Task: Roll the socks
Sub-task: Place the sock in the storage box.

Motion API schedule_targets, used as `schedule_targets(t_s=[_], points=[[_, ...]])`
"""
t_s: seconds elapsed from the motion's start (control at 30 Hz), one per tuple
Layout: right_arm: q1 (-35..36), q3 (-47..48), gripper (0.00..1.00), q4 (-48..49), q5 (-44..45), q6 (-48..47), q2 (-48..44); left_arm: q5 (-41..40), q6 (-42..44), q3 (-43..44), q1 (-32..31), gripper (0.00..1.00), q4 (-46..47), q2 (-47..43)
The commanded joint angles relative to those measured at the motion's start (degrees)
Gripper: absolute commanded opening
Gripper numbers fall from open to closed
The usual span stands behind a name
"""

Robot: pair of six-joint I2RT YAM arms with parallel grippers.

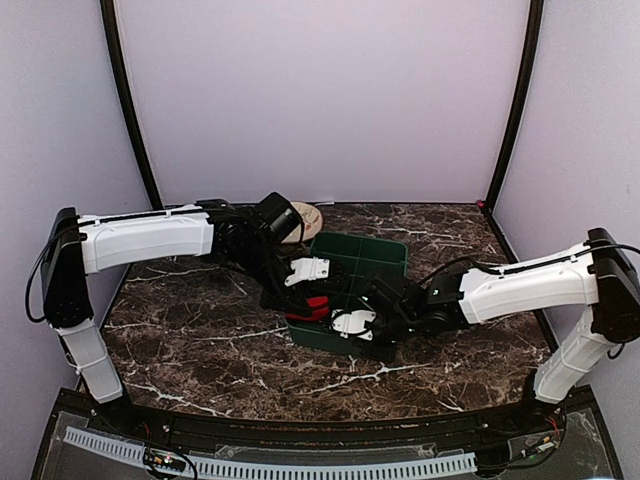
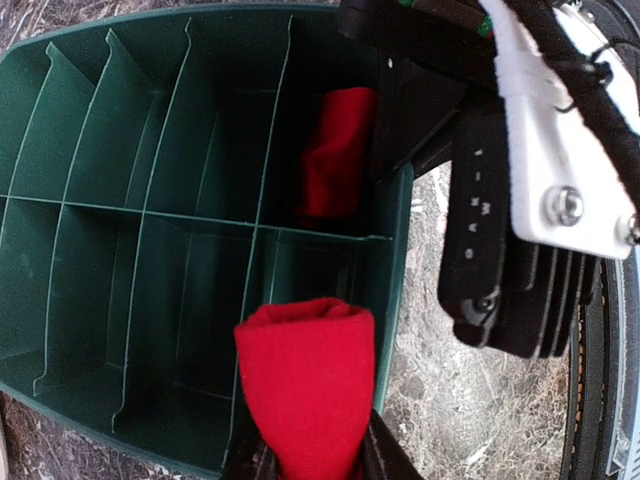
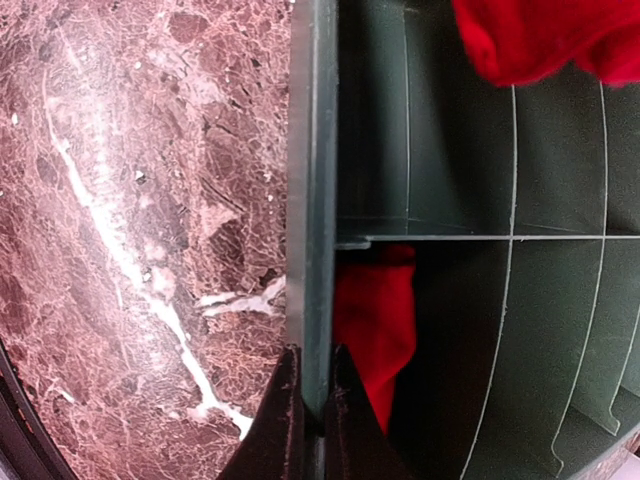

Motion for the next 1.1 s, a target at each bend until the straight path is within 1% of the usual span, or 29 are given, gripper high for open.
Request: schedule_targets(t_s=[0.0, 1.07], points=[[1.41, -0.51, 0.00, 2.33, -0.53, -0.41, -1.86, 1.25, -0.02, 1.57, -0.21, 0.25, -1.62, 0.96], [1.87, -0.20, 0.00, 2.17, -1.43, -0.56, -2.28, 4.55, -0.67, 3.49, -1.37, 0.26, -2.75, 8.42]])
